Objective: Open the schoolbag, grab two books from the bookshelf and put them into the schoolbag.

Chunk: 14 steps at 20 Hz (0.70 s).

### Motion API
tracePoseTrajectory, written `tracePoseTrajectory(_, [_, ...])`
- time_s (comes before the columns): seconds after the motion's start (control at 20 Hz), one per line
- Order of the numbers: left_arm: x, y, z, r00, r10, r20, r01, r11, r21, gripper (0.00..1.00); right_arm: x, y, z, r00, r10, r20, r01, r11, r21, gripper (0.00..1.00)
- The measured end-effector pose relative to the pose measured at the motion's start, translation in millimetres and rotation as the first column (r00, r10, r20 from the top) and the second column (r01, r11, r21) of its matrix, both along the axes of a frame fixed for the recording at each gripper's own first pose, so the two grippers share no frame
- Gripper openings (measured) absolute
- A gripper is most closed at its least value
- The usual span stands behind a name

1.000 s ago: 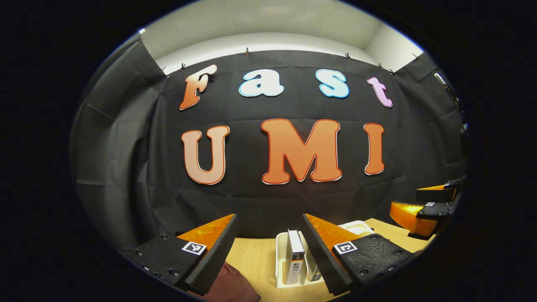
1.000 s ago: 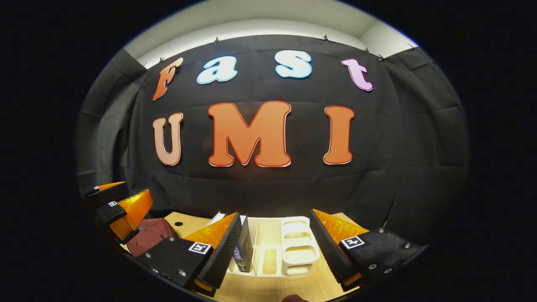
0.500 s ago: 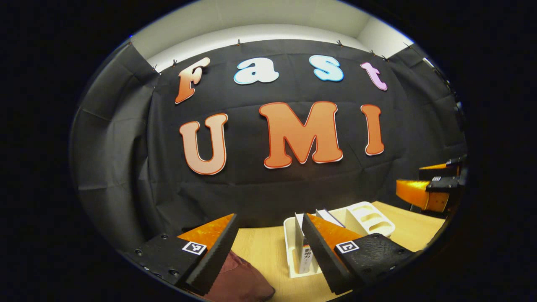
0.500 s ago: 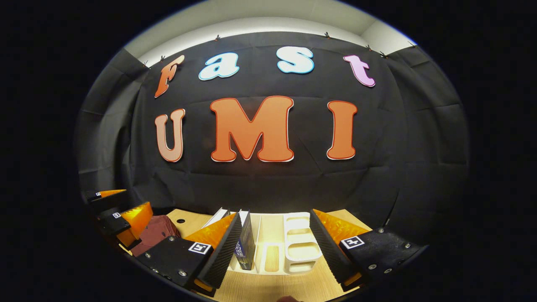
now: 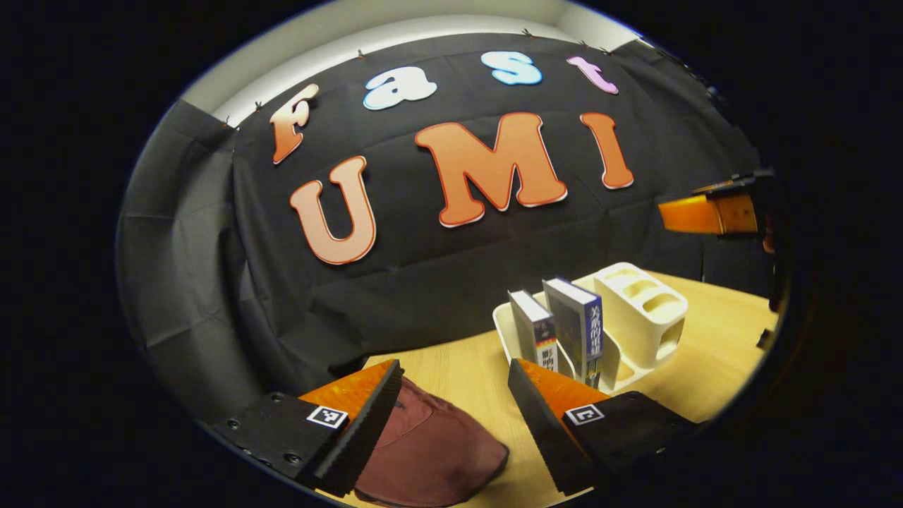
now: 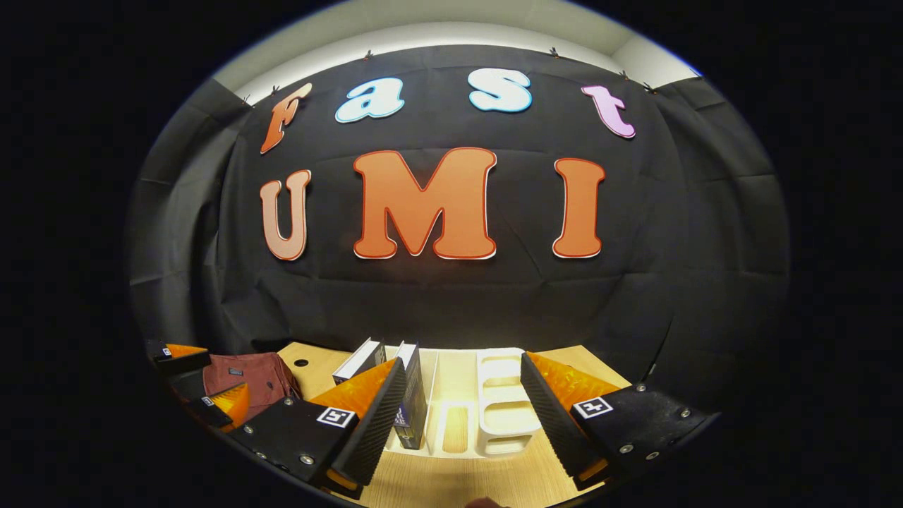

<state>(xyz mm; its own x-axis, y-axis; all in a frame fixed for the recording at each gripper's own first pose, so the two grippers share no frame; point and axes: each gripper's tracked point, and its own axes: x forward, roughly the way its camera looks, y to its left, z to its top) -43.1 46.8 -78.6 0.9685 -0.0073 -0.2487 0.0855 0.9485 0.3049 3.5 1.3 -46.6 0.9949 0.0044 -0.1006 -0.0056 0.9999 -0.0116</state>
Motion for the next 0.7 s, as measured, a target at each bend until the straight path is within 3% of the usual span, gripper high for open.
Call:
tracePoseTrajectory(0.35, [-25.7,18.6,-40.8,0.987,-0.034,-0.16,0.06,0.985,0.16,0.96,-1.9,-8.6,-17.3,0.999,-0.024,-0.037,0.024,1.0,-0.007,0.96])
tracePoseTrajectory(0.7, [-59.2,34.4,-73.5,0.942,-0.019,-0.334,0.114,0.957,0.267,0.98,-7.4,-21.2,-34.9,0.995,-0.053,-0.082,0.051,0.998,-0.026,0.96])
